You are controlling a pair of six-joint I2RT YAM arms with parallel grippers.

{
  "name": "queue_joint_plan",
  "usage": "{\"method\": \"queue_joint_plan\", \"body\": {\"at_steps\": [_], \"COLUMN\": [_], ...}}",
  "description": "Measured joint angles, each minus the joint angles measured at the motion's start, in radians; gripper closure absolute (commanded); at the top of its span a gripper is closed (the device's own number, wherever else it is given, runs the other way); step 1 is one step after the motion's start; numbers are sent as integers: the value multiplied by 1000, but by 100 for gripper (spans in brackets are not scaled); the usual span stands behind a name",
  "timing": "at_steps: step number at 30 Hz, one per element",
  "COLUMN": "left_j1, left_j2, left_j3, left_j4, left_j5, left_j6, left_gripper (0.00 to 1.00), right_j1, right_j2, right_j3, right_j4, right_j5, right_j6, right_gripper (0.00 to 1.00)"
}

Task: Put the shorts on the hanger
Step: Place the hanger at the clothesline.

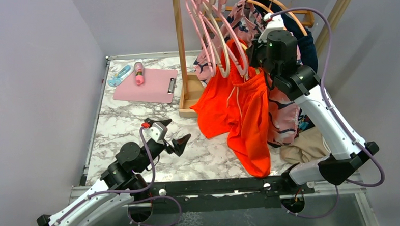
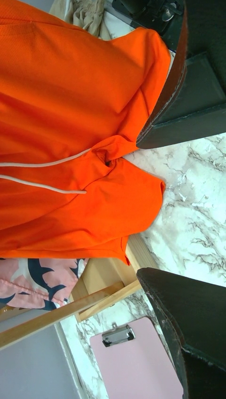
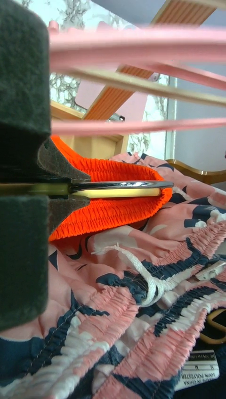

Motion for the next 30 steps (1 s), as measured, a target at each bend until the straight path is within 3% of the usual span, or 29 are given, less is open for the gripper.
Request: {"method": "queue_joint_plan", "body": {"at_steps": [19,30], "left_j1": [0,0], "left_j2": [6,7], "left_j3": [0,0], "left_j4": [-2,-2], "left_j5": [-15,-23], "left_j6": [1,8], "left_gripper": [1,1], "right_j1": [0,0], "right_j2": [55,123], "right_j3": [228,259], "right_j4": [98,205], "right_j5": [6,8], "right_j6": [-58,-92], "right_gripper": [99,99]}}
